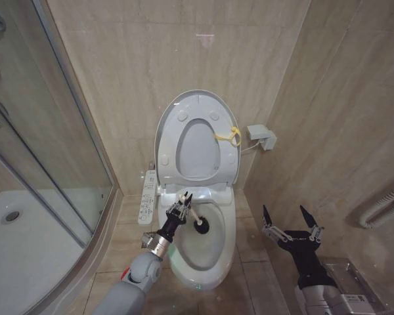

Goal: Open the toilet lid, clean the toilet bowl with a toilet brush, close the toilet lid, and flush.

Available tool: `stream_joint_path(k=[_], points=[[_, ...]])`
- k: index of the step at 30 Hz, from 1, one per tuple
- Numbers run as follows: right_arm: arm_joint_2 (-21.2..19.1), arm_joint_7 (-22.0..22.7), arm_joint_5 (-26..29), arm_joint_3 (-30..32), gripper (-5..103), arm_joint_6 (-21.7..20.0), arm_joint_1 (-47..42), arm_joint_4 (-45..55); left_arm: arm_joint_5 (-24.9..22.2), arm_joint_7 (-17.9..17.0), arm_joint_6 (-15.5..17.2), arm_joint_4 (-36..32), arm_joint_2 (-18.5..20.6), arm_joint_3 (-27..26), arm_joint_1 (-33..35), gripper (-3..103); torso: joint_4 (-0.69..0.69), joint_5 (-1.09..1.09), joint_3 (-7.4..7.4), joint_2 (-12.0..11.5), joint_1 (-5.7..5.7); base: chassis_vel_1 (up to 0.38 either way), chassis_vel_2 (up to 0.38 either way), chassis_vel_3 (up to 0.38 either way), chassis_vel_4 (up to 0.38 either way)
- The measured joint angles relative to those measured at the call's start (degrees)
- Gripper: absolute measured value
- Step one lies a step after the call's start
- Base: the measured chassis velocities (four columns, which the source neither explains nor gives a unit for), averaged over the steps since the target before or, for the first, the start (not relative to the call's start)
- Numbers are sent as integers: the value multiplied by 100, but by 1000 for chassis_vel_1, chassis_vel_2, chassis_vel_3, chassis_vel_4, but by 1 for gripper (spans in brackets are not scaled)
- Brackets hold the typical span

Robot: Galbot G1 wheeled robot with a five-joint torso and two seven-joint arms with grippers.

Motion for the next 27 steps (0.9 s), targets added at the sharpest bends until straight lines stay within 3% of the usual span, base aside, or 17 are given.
stream_joint_path(k=[11,27], points=[[0,0,0,0,100,0,0,0,109,356,69,-460,273,-260,425,20,0,-1,0,0,0,0,0,0,0],[0,0,0,0,100,0,0,0,444,518,-22,-83,315,-442,394,20,0,-1,0,0,0,0,0,0,0]])
